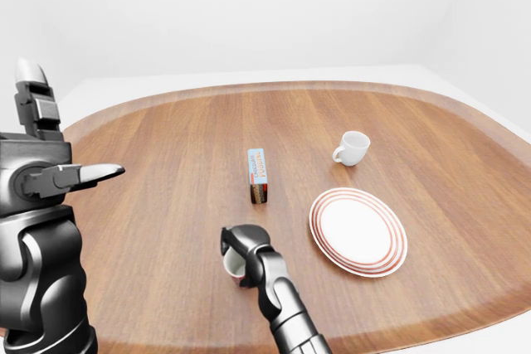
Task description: Pick up the red mug and put it on the plate
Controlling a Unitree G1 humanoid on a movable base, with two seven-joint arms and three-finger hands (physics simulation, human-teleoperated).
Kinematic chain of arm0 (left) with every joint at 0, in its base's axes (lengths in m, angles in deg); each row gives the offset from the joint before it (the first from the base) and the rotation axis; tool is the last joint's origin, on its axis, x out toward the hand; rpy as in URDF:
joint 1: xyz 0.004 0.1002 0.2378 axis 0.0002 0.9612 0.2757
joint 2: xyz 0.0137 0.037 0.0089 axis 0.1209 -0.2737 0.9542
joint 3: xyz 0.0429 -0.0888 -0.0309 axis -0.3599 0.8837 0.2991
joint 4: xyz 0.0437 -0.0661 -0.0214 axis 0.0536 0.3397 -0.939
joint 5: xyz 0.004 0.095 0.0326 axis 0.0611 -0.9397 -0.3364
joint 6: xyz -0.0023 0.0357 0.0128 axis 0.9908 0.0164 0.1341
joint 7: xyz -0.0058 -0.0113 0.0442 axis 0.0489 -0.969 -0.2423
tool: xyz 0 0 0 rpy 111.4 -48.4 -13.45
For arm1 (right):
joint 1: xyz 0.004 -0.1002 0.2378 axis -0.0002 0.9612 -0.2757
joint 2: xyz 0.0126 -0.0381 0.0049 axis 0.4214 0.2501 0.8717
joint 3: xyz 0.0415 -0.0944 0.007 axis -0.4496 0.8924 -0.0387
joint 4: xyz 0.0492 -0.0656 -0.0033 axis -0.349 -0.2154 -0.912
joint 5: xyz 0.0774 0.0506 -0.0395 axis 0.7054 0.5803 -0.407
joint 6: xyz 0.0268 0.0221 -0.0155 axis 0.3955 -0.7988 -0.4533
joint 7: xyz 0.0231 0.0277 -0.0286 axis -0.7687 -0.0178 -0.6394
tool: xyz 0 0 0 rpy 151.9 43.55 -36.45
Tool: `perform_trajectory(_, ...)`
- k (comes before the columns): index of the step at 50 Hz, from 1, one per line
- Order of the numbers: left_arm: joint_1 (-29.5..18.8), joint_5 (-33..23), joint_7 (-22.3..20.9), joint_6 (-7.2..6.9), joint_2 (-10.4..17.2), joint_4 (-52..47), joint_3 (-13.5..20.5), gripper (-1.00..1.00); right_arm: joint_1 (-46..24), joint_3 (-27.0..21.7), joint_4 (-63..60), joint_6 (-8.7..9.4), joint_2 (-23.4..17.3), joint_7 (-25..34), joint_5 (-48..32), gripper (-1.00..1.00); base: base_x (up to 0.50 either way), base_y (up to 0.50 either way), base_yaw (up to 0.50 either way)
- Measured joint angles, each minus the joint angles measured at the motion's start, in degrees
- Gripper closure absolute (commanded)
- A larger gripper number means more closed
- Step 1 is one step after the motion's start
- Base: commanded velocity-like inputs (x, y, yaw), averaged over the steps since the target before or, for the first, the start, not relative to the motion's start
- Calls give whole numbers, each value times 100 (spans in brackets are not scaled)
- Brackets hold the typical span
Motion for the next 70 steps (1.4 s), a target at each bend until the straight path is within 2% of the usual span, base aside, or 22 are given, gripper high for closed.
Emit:
perform_trajectory(17,20,6,-5,0,11,-21,27,-100,76,-256,-1192,0,-197,652,-262,100,0,0,0)
perform_trajectory(40,22,18,3,0,25,-11,55,-100,-133,-1020,-2834,0,-613,1687,-256,100,0,0,0)
perform_trajectory(57,20,17,8,0,30,-23,57,-100,-205,-1753,-3302,0,-1109,1939,-77,100,0,0,0)
perform_trajectory(70,6,49,24,0,50,-76,86,-100,-226,-2383,-3239,0,-1600,1831,210,100,0,0,0)
